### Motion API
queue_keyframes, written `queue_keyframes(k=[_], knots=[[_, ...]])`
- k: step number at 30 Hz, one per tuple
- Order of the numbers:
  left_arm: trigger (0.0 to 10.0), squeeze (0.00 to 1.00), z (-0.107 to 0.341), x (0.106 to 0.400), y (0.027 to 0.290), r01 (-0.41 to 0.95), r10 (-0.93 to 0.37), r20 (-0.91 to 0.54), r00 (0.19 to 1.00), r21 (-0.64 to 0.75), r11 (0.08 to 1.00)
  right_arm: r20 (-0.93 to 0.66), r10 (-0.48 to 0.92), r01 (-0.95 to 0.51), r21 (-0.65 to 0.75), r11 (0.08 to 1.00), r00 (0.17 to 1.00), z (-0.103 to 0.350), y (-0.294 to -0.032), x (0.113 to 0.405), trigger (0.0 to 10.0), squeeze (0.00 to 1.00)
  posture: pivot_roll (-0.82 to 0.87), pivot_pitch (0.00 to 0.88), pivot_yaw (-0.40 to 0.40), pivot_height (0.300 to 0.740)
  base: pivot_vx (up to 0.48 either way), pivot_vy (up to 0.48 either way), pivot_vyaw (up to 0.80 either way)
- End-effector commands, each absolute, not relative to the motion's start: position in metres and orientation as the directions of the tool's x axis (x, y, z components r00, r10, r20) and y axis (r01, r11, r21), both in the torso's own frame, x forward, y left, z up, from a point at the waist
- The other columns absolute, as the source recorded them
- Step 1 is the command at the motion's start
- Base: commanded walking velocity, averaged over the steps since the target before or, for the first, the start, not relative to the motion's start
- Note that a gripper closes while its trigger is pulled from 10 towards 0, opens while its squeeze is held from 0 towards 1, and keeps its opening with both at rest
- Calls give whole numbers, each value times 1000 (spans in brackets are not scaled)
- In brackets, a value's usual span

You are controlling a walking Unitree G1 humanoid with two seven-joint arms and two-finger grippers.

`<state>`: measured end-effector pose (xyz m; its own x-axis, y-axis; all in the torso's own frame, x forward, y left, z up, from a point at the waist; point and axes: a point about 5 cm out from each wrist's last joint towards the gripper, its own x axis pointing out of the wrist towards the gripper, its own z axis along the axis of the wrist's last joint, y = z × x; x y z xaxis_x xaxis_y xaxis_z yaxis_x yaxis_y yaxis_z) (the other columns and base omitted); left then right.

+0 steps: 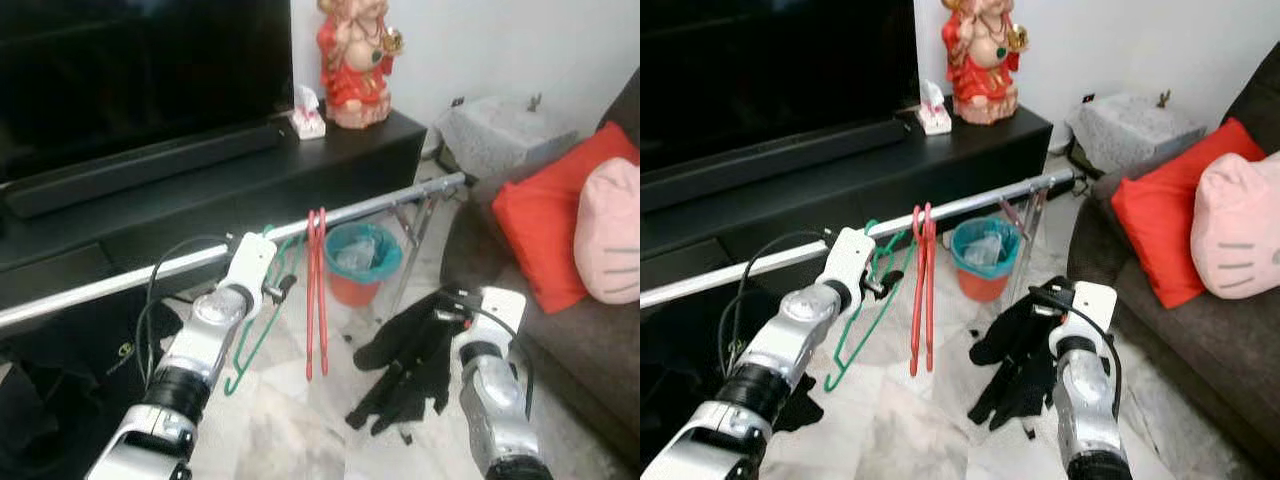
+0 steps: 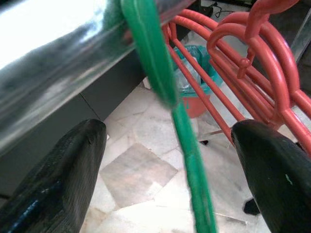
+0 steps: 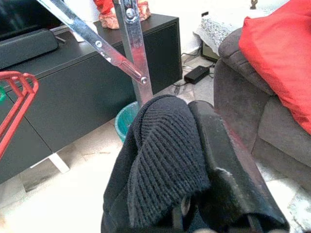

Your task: Hang hanger

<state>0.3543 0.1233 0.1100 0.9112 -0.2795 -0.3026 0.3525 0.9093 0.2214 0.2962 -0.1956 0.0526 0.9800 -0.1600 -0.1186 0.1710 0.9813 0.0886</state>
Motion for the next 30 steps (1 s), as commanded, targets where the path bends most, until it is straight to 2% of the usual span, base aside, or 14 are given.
queue_keyframes(k=[1,2,7,30], knots=[[5529,0,109,356,124,353,-272,-308,912,247,903,-104,-152,162,89,983,983,58,-195,300,10000,0,-1,0,-8,740,0,0,0],[0,0,109,358,126,350,-267,-304,914,261,900,-105,-152,162,90,983,983,58,-196,300,10000,0,2,0,-9,740,0,0,0],[0,0,105,358,128,363,-270,-303,914,314,877,-112,-139,150,90,985,984,57,-193,301,10000,0,7,0,-15,740,0,0,0],[0,0,101,357,126,401,-309,-297,904,332,854,-115,-117,128,94,987,986,58,-190,302,10000,0,7,0,-16,740,0,0,0]])
